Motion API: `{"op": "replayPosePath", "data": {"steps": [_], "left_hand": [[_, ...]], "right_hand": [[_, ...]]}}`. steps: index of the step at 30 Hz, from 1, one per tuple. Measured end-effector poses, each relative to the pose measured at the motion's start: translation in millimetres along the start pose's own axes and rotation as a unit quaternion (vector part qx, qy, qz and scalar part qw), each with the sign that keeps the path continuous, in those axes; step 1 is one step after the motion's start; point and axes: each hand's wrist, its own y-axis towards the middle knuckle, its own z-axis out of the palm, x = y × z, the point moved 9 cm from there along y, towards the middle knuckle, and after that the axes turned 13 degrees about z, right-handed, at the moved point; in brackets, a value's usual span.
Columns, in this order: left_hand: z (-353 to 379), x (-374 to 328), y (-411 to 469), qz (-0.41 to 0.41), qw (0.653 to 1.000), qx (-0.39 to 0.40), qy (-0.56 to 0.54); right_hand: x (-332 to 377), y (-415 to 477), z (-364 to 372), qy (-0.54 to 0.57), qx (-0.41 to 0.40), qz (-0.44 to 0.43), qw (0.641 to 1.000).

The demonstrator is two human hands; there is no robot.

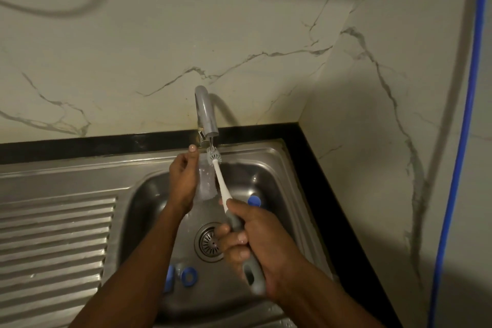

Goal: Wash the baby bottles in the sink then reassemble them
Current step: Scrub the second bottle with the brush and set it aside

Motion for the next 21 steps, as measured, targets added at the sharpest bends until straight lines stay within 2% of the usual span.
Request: {"op": "replayPosePath", "data": {"steps": [4, 9, 14, 16, 19, 21], "left_hand": [[7.1, 11.1, -7.6, -0.034, 0.999, 0.036, -0.008], [-3.7, -1.6, -2.2, -0.03, 0.999, -0.041, 0.018], [21.7, -20.2, -8.4, 0.021, 0.998, 0.061, -0.013], [21.4, -22.9, -5.9, 0.032, 0.998, 0.061, -0.012], [10.4, -13.6, 1.1, 0.003, 0.998, 0.03, -0.056], [9.1, -4.8, 3.6, -0.021, 0.996, 0.051, -0.067]], "right_hand": [[6.1, 11.8, -0.1, 0.045, -0.007, -0.003, 0.999], [-12.1, -3.2, 3.7, -0.034, -0.009, -0.014, 0.999], [12.3, 9.7, 2.9, 0.018, -0.011, -0.024, 0.999], [10.7, 7.2, 3.0, 0.012, -0.002, -0.024, 1.0], [-0.7, -6.4, 5.1, -0.048, 0.002, -0.034, 0.998], [-3.9, -8.9, 5.7, -0.078, -0.005, -0.04, 0.996]]}}
